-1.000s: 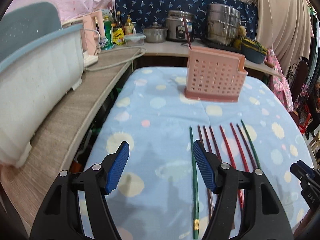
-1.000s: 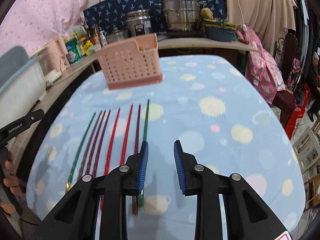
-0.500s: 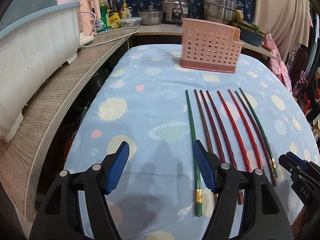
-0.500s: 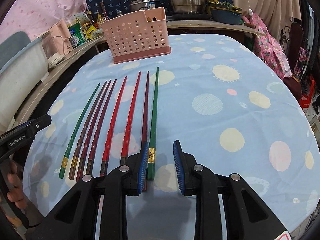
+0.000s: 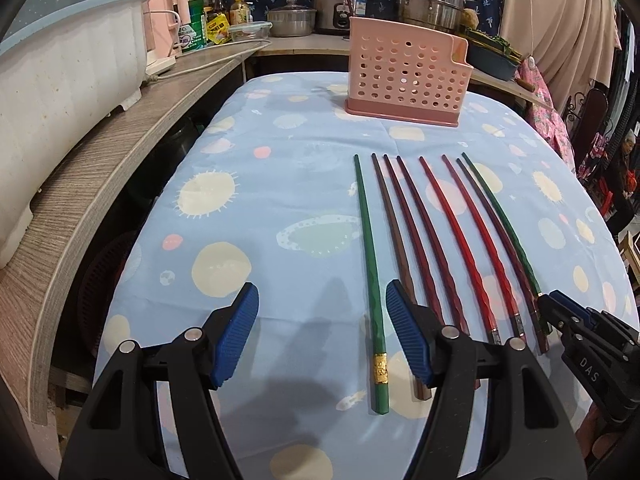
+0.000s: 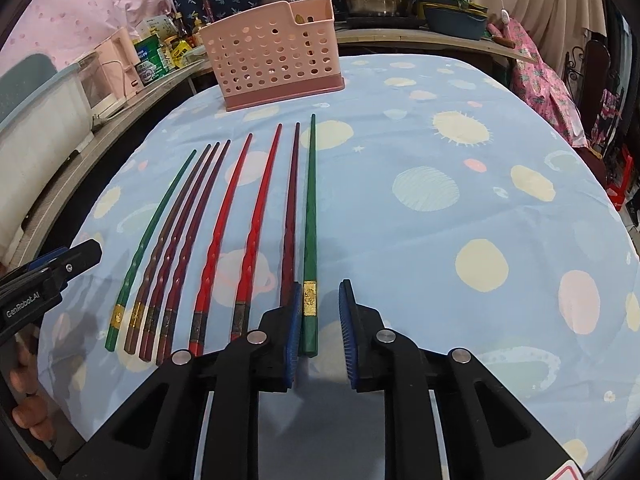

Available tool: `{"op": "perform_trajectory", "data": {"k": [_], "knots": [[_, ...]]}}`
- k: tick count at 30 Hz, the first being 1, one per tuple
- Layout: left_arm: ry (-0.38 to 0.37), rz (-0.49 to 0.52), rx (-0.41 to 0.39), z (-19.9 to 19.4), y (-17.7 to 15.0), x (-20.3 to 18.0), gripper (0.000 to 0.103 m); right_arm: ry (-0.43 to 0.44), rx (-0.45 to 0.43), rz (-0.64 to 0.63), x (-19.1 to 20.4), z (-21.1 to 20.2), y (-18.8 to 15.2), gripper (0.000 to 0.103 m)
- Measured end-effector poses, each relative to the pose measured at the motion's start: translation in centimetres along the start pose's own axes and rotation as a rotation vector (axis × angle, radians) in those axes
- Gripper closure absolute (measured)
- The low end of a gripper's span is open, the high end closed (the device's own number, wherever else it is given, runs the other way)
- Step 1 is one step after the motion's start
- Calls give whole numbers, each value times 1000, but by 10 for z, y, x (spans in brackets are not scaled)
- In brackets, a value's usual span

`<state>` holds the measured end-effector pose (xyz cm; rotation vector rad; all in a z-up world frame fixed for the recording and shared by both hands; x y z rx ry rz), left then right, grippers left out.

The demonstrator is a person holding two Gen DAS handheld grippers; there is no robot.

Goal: Organize utensils
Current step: 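Close the right tool on a green chopstick, then close the left tool on another green chopstick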

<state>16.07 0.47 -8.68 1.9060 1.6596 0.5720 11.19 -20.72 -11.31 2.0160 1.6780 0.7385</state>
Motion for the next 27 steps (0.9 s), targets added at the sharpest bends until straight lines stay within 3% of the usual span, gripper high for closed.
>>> {"op": "perform_trajectory", "data": {"k": [6, 27], "knots": [[-13, 2, 15, 2, -5, -3, 40, -7, 0, 7, -6, 0, 0, 96], [-19, 19, 86, 12, -36, -8, 41, -26, -3, 34, -25, -13, -12, 96]]}}
Point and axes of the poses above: each gripper's, at about its wrist camera, not at the fingertips, and z roughly the way its jaws point, x to its left, y to its top, the point moved 9 cm from there along z, roughly the way its jaws point
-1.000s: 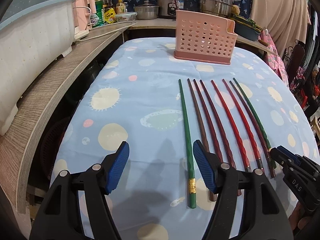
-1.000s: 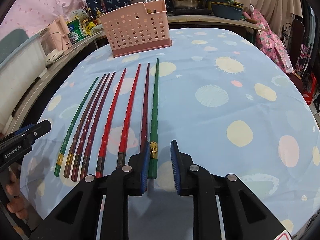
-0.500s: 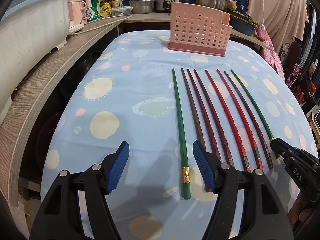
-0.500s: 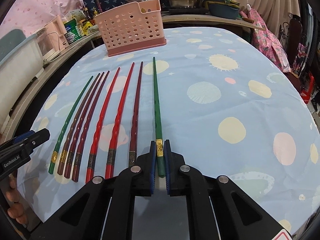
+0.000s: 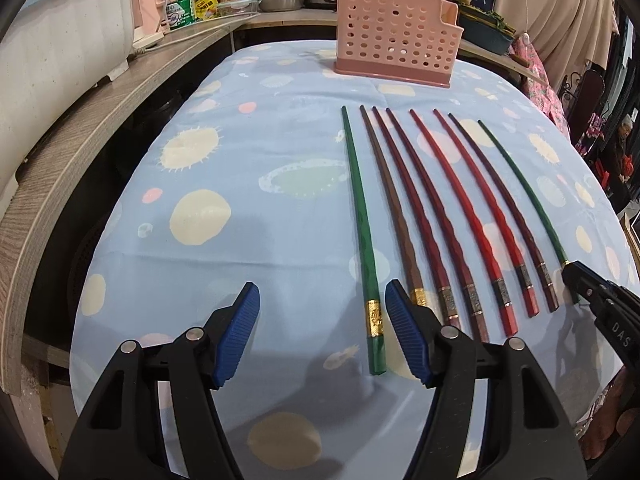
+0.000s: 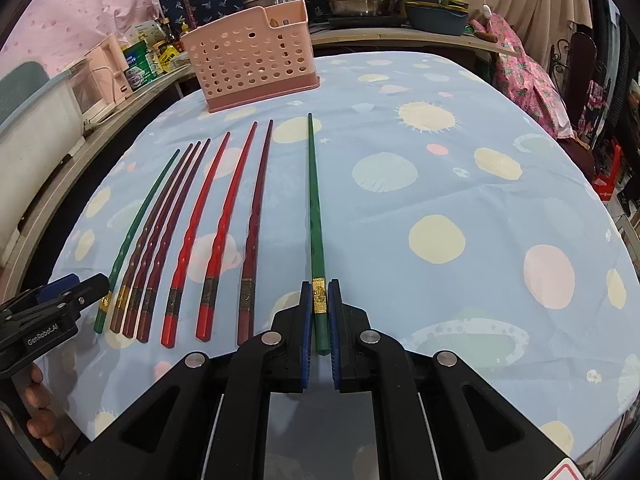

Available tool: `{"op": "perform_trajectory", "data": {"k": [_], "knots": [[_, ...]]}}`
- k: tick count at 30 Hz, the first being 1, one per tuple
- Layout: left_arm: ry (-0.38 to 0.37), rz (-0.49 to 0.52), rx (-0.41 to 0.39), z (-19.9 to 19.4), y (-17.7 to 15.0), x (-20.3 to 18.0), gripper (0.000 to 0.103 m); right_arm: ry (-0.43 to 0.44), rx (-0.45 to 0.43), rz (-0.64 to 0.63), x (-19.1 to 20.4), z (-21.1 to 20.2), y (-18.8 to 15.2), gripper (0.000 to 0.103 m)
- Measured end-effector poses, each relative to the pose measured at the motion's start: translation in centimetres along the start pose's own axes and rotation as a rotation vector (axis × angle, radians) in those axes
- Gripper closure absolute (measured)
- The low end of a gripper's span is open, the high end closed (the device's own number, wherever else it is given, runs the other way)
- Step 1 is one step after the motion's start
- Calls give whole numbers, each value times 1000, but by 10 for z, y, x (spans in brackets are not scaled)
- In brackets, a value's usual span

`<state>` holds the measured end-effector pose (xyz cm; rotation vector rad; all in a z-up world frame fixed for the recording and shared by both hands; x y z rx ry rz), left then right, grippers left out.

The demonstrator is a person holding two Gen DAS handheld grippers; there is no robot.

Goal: Organize utensils
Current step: 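Close the left tool on another green chopstick, then lift the green chopstick with the left tool while the right tool lifts its green chopstick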

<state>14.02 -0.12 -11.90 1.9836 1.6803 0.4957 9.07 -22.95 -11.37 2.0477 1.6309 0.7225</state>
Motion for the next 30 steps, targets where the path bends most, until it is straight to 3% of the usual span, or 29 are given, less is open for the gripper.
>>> {"op": "perform_trajectory", "data": {"k": [8, 13, 22, 30], "knots": [[14, 11, 7, 2, -5, 1, 51, 1, -2, 3, -1, -2, -3, 96], [9, 18, 9, 0, -5, 0, 71, 2, -2, 4, -2, -3, -4, 96], [3, 16, 17, -2, -7, 1, 93, 2, -2, 4, -1, -3, -4, 96], [-31, -14, 33, -5, -8, 4, 94, 5, -2, 11, -3, -5, -6, 96]]}}
Point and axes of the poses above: each gripper's, at about its wrist camera, not at the fingertips, and z roughly the way its jaws point, x to its left, y to its top, the point moved 9 cm from there along z, roughly the way its jaws point
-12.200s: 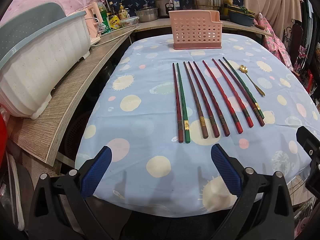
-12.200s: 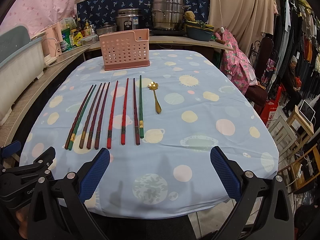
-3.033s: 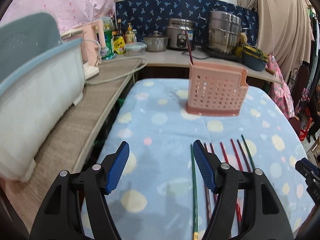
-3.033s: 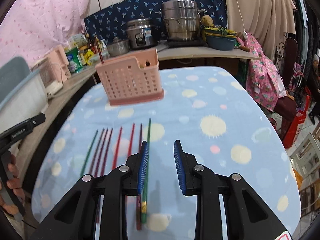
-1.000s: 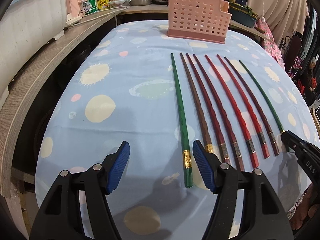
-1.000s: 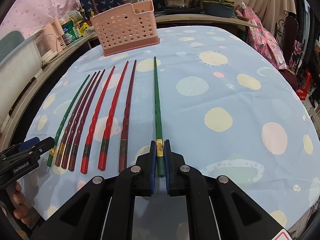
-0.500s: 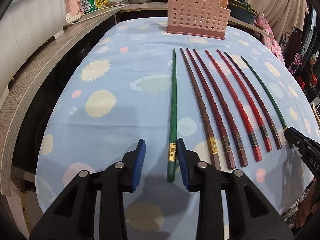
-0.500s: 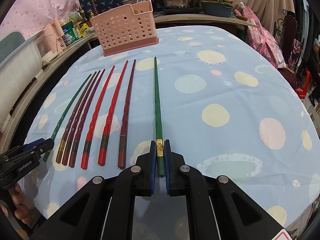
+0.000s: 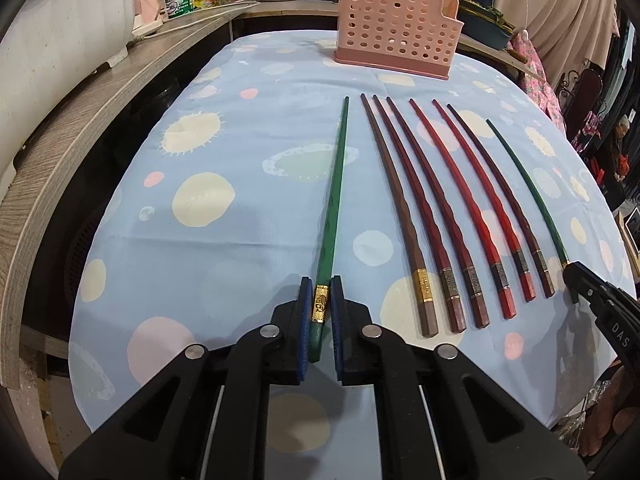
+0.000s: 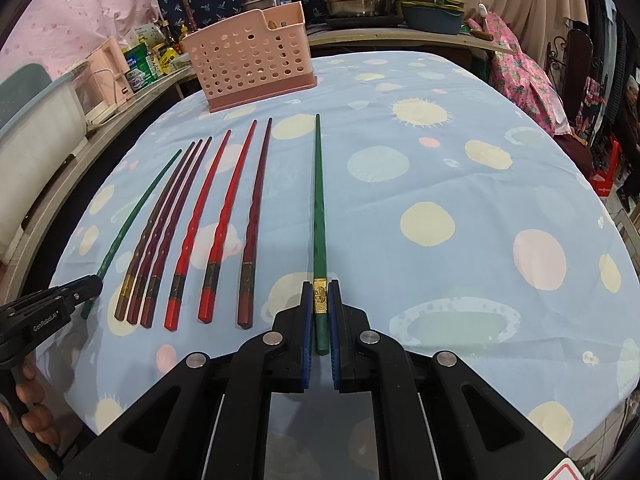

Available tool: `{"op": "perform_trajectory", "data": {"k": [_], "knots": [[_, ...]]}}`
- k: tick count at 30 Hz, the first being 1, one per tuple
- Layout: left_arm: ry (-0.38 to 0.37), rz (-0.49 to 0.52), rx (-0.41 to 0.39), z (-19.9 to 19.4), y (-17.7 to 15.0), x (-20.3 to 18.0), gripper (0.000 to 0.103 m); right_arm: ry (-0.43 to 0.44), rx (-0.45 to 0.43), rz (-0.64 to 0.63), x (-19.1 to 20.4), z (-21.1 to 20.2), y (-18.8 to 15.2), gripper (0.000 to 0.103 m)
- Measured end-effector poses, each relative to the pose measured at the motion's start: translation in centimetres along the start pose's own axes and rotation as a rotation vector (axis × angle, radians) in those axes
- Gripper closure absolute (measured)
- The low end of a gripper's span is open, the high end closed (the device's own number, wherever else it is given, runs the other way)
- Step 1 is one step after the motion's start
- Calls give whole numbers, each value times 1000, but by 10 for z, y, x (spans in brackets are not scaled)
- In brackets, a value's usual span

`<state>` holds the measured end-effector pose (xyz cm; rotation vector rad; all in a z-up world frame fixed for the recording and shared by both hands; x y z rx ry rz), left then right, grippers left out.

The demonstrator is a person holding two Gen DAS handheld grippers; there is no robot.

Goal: Organize utensils
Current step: 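Lift the green chopstick with the left tool while the right tool lifts its green chopstick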

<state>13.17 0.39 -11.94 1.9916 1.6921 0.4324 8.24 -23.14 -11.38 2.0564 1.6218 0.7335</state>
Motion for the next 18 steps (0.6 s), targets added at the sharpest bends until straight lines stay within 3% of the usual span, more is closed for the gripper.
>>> {"op": "perform_trajectory", "data": {"k": [8, 18], "knots": [[-25, -8, -39, -23, 11, -1, 96, 6, -42, 8, -1, -20, 8, 96], [-54, -24, -144, -66, 47, 0, 98, 38, -154, 40, -2, -60, 52, 96]]}}
Point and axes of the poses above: each gripper's, at about its wrist camera, not at the fingertips, and z roughly the way its jaws point, x to its left, y to its top, the point moved 9 cm from there along z, roughly the way its jaws point
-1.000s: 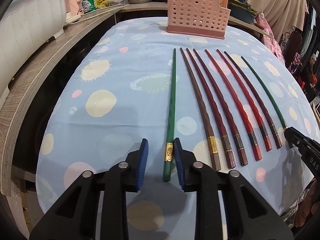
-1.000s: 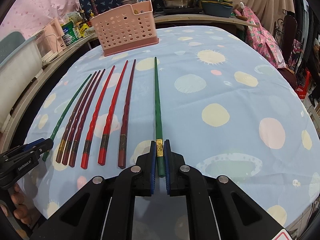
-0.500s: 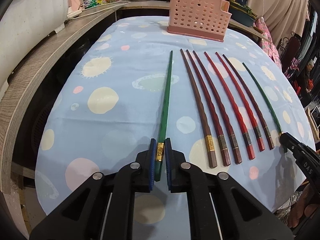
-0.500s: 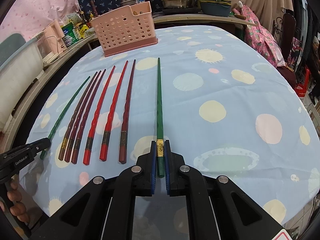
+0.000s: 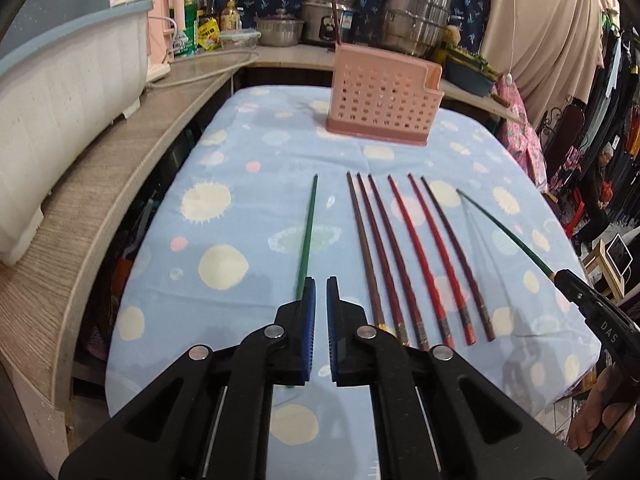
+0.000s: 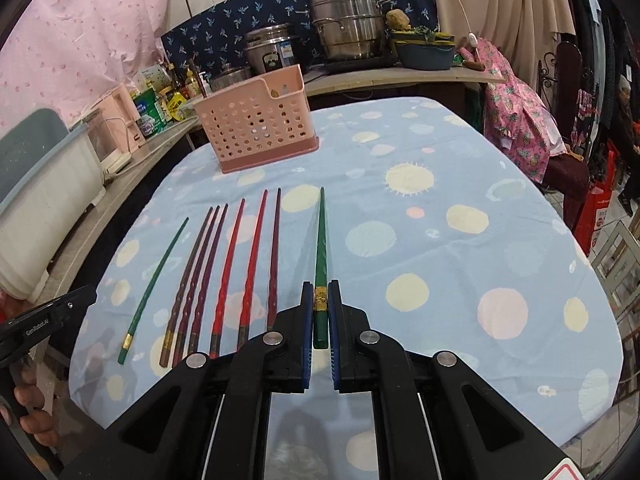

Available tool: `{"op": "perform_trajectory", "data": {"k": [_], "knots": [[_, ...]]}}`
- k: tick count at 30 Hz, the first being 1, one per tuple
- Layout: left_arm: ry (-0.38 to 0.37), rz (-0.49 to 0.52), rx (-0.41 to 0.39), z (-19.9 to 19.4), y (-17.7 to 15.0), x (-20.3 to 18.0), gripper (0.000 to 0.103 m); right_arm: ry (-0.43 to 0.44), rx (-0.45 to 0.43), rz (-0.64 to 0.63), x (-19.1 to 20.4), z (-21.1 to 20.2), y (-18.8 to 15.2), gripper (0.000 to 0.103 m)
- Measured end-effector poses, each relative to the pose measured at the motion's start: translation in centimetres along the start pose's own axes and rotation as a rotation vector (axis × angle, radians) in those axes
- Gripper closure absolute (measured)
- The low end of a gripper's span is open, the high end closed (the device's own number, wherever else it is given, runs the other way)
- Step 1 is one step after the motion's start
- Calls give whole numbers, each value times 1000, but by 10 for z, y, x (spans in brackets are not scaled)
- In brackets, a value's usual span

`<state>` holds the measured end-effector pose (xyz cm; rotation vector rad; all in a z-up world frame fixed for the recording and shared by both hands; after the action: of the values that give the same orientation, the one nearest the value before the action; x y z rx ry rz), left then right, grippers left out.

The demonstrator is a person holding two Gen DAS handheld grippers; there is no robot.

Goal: Organize utensils
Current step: 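Lift the green chopstick with the left tool while the right tool lifts its green chopstick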

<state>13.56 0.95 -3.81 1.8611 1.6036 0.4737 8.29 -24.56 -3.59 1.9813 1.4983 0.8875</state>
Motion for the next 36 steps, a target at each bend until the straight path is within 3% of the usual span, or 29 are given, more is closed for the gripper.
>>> {"op": "perform_trajectory", "data": {"k": [5, 7, 9, 15, 20, 22, 27, 31, 36], "knots": [[-13, -10, 6, 2, -2, 6, 92, -2, -26, 6, -2, -7, 10, 96], [-17, -23, 33, 12, -14, 11, 69, 0, -15, 9, -2, -5, 8, 96], [-20, -33, 53, 22, -25, 14, 64, 1, -4, 7, -1, -3, 4, 96], [4, -28, 121, 51, -52, 22, 65, 4, 20, 8, 1, 4, -6, 96], [1, -21, 143, 57, -58, 22, 81, 3, 28, 8, 1, 6, -9, 96], [-6, -11, 149, 56, -60, 19, 93, 3, 30, 8, 2, 7, -10, 96], [-17, -4, 151, 54, -60, 16, 96, 2, 30, 3, 3, 7, -10, 96], [-23, -20, 115, 38, -45, 15, 96, 6, 8, 1, 4, 0, 0, 96], [-42, -33, 20, 5, 2, 12, 96, 17, -52, -12, 8, -13, 33, 96]]}}
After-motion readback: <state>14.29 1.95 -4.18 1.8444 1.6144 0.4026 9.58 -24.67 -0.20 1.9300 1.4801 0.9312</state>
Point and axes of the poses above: each gripper's, at about its wrist camera, not at the fingertips, and z roughly the way its jaws point, x to its left, y to its top, the point moved 9 cm from there along z, roughly the way its jaws point
